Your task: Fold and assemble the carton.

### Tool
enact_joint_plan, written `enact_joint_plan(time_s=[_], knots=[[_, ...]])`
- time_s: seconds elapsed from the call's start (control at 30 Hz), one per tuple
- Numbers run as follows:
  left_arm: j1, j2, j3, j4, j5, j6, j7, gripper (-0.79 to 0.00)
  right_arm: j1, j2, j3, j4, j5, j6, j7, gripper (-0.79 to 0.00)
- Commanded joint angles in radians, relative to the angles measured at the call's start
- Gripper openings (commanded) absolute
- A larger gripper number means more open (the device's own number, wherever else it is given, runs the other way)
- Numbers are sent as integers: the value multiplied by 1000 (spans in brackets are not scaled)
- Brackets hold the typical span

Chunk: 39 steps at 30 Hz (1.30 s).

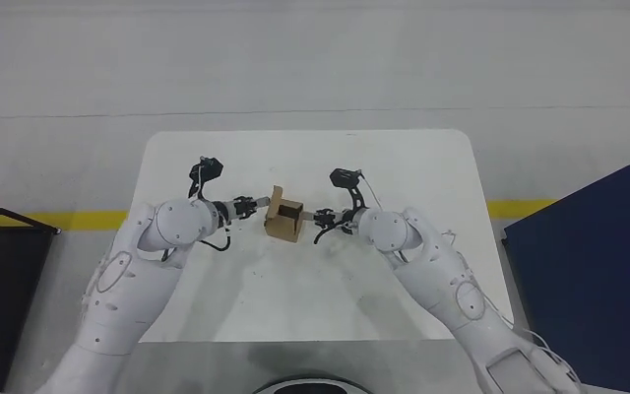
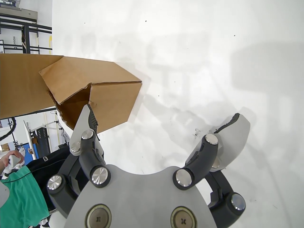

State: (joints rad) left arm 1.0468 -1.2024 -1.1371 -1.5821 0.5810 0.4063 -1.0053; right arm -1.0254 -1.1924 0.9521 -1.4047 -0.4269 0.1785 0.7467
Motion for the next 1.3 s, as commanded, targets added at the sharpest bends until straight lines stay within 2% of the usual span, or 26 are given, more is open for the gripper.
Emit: enact_joint_plan(time_s=[0.0, 0.3, 0.63, 0.93, 1.27], knots=[[-21, -5, 30, 22, 11, 2, -6, 0, 4, -3, -9, 1, -1, 0, 3, 0], [-80, -23, 127, 96, 59, 26, -22, 0, 23, -16, -34, 15, -5, 4, 8, 0], [-63, -22, 94, 73, 32, 33, 15, 0, 7, -9, 11, 3, 8, -22, 15, 0], [-51, -18, 92, 54, 51, 39, 7, 0, -45, 7, 63, -62, 36, -118, 51, 0], [-58, -22, 102, 64, 54, 37, 6, 0, -37, 1, 37, -74, 22, -100, 72, 0]])
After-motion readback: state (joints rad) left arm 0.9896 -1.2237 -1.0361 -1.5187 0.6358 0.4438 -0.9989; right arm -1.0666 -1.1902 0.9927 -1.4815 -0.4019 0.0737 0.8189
